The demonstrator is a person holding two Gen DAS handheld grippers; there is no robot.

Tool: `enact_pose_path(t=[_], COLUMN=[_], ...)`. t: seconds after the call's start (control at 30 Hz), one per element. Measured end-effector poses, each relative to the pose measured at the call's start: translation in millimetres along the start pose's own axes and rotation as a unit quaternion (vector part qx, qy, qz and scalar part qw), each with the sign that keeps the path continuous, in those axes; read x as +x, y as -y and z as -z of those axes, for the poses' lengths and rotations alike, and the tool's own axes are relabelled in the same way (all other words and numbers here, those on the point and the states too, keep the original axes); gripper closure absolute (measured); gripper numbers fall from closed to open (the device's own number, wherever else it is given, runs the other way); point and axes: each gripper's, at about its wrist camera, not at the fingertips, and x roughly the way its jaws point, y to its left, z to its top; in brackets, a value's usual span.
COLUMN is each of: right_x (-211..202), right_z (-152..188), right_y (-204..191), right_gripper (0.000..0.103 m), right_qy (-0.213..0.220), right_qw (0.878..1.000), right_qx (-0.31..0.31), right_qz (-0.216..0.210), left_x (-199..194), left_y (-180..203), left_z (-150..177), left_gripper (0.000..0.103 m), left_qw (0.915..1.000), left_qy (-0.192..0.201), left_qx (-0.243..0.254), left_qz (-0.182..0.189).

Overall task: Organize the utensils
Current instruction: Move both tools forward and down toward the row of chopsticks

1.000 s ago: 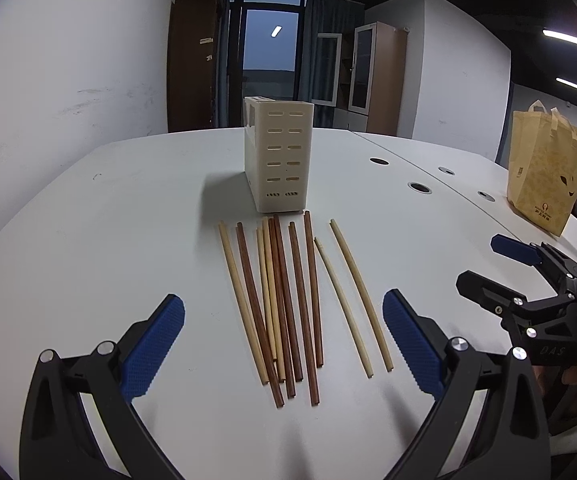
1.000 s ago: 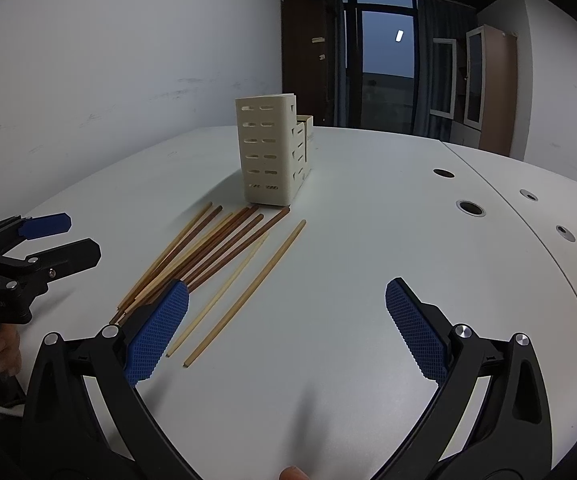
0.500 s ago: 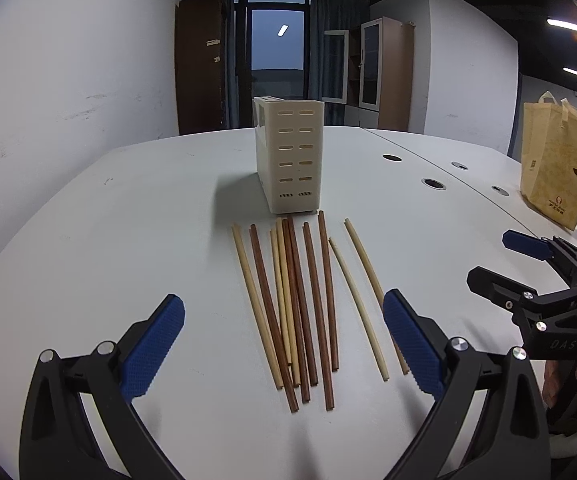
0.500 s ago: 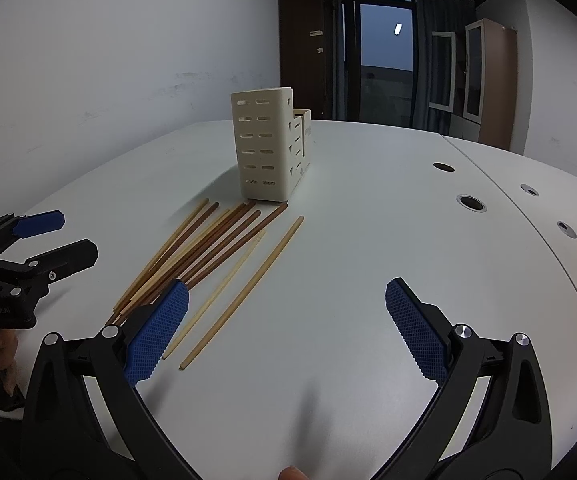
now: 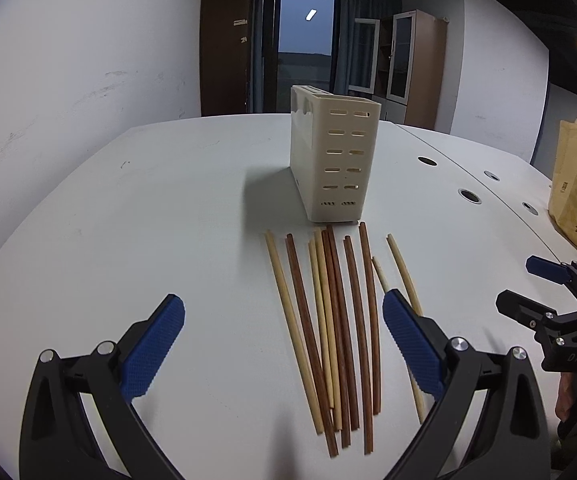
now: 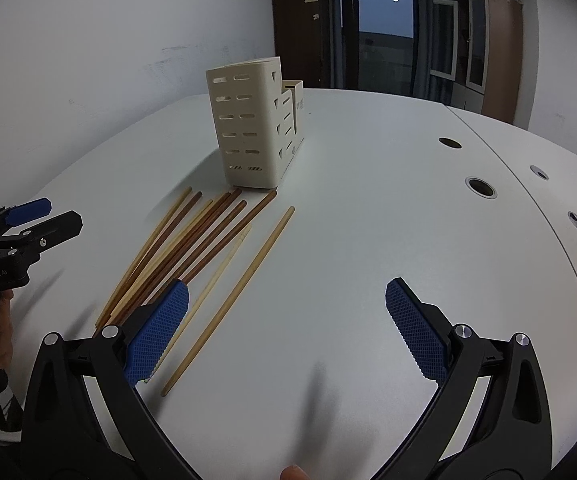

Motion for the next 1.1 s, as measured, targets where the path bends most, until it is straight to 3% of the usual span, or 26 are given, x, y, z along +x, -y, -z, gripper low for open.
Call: enact_pose_path(t=[0.3, 0.5, 0.73, 1.1], right_x=[17.1, 32.4, 47.7, 86.3], right_z=[-18.7, -34.3, -54.4, -74.2], right_y=[6.3, 11.9, 12.8, 8.0], right_gripper=[0.008, 0.008, 0.008, 0.012], right_qy=[-0.031, -0.074, -0.09, -0.139], right_qw=[0.999, 0.997, 0.996, 0.99], right_qx=[0.004, 0.023, 0.017, 0.025], right_qz=[0.007, -0.022, -0.01, 0.002], left_x=[25.2, 43.9, 70.2, 108.4], left_y=[-16.0, -16.2, -15.4, -23.0], left_z=[-30.4, -46.8, -61.4, -70.1], left_gripper=[0.005, 0.005, 0.005, 0.007], left_qw=[0.9996, 0.9988, 0.9969, 0.9904], left_qy=[-0.027, -0.046, -0.072, -0.137], left_qx=[-0.009, 0.003, 0.019, 0.012], left_qz=[-0.007, -0.013, -0.025, -0.01])
